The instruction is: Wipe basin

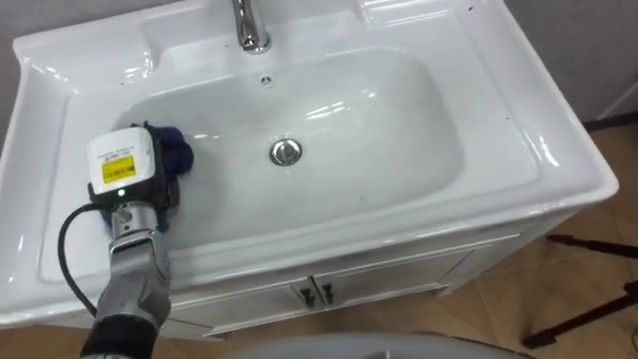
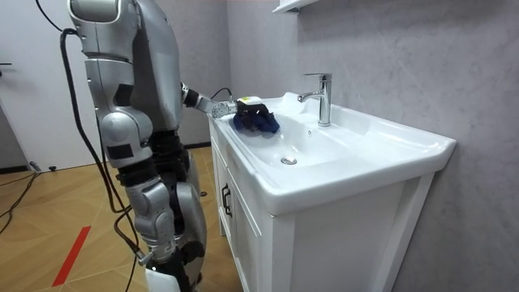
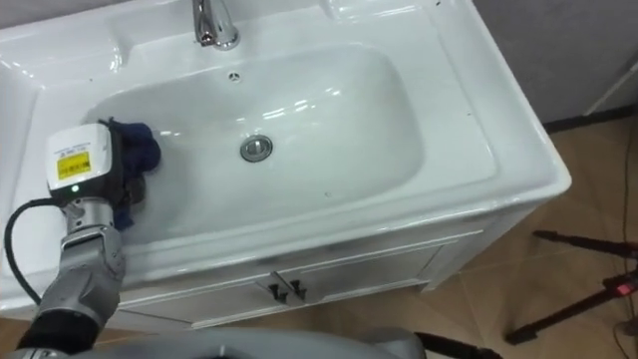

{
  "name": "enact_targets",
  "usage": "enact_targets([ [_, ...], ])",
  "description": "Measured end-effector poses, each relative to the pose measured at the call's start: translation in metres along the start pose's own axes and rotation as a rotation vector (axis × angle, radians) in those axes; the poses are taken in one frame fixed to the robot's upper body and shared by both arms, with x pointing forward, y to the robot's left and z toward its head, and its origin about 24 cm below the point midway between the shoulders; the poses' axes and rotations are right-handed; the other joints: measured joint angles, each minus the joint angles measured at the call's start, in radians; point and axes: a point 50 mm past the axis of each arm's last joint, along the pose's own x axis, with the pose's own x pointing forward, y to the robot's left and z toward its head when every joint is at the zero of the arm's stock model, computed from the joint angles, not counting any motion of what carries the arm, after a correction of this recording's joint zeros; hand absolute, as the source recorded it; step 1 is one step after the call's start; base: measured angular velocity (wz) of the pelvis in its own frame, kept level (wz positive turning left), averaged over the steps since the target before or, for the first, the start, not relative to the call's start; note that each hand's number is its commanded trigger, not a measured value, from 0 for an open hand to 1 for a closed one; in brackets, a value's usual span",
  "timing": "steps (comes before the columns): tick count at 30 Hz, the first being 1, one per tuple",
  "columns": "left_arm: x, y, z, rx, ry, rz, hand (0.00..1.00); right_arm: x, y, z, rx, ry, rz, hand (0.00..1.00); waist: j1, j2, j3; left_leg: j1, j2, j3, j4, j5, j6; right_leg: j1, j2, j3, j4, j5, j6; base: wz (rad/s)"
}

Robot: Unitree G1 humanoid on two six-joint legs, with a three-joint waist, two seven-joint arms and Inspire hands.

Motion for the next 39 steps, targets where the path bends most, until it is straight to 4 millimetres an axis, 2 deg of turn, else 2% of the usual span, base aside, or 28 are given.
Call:
enact_targets([
  [5,0.008,0.017,0.0,-0.075,0.018,0.063,1.0,0.0,-0.003,-0.004,-0.011,-0.012,0.016,0.0,0.011,0.005,-0.0014,-0.02,-0.009,-0.009,0.007,0.0,0.0,-0.01,-0.004,0.001,-0.003,0.001,0.006,0.08],
  [9,0.016,0.039,-0.011,-0.131,0.083,0.157,1.0,-0.001,-0.008,-0.014,-0.029,0.013,-0.002,0.0,0.024,0.009,-0.0003,-0.024,-0.012,-0.019,0.017,0.0,0.0,-0.008,-0.006,-0.01,-0.003,0.002,0.007,0.08],
  [12,0.019,0.047,-0.019,-0.151,0.118,0.197,1.0,0.0,-0.009,-0.012,-0.03,0.004,-0.013,0.0,0.025,0.015,0.0017,-0.024,-0.012,-0.021,0.016,0.0,0.0,-0.006,-0.006,-0.013,-0.004,0.002,0.007,0.05],
  [22,0.014,0.054,-0.03,-0.157,0.153,0.229,1.0,-0.001,-0.011,-0.015,-0.027,0.011,-0.018,0.0,0.056,0.019,0.0015,-0.028,-0.012,-0.026,0.017,0.0,0.0,-0.004,-0.007,-0.018,-0.004,0.002,0.007,0.01],
  [31,0.014,0.06,-0.05,-0.147,0.231,0.259,1.0,-0.001,-0.013,-0.018,-0.03,0.013,-0.02,0.0,0.059,0.019,0.0012,-0.022,-0.013,-0.026,0.017,0.0,0.0,0.0,-0.008,-0.025,-0.003,0.002,0.007,0.01],
  [39,0.01,0.056,-0.055,-0.134,0.254,0.238,1.0,-0.001,-0.014,-0.018,-0.035,0.013,-0.013,0.0,0.059,0.019,0.0013,-0.022,-0.014,-0.024,0.017,0.0,0.001,-0.003,-0.01,-0.024,-0.003,0.001,0.009,0.0],
])
